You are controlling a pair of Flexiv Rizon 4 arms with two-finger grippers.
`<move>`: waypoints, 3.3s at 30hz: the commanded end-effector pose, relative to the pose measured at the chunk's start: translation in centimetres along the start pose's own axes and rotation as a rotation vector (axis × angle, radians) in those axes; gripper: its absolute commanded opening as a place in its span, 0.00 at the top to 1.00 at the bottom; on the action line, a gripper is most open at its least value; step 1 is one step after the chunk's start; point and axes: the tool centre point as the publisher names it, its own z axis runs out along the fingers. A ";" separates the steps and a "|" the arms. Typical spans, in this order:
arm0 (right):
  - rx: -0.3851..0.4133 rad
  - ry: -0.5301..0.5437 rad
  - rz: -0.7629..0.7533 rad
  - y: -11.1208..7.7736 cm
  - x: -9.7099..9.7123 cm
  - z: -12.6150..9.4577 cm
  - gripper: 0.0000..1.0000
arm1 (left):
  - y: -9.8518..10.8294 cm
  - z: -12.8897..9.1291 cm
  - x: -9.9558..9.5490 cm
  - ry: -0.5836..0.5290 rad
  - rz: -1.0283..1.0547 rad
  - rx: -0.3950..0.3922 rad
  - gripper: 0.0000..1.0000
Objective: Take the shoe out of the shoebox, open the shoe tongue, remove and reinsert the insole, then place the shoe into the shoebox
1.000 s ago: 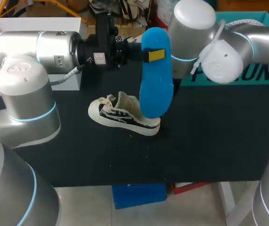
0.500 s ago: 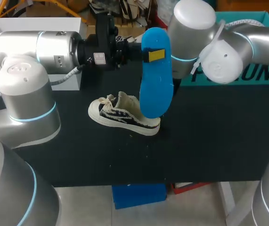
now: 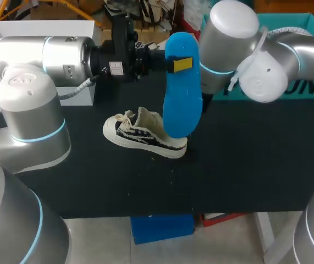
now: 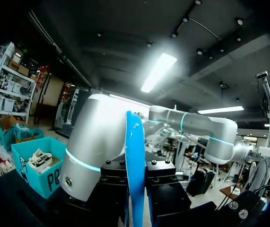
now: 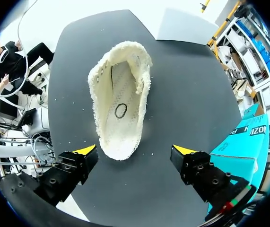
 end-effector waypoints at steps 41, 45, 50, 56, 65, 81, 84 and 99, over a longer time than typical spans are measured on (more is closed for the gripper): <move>-0.535 -0.088 0.072 -2.8 1.9 3.4 0.00 | 0.1 0.2 0.0 -0.004 0.002 0.003 1.00; -0.560 -0.079 0.083 -3.1 1.9 3.9 0.00 | 0.1 0.2 0.0 -0.004 0.002 0.003 1.00; -0.564 -0.078 0.085 -3.1 1.9 4.2 0.00 | 0.1 0.2 0.0 -0.004 0.002 0.003 1.00; -0.548 -0.080 0.084 -3.3 1.8 4.7 0.00 | 0.1 0.2 0.0 -0.004 0.002 0.003 1.00; -0.484 -0.069 0.084 -3.7 1.4 4.6 0.00 | 0.1 0.2 0.0 -0.004 0.002 0.003 1.00; -0.163 -0.011 0.063 -3.5 -0.9 3.1 0.00 | 0.1 0.2 0.0 -0.004 0.002 0.003 1.00; -0.093 -0.002 0.059 -3.1 -1.3 3.2 0.00 | 0.1 0.2 0.0 -0.004 0.002 0.003 1.00; 0.079 0.007 0.047 -0.9 -3.2 3.1 0.00 | 0.1 0.2 0.0 -0.004 0.002 0.003 1.00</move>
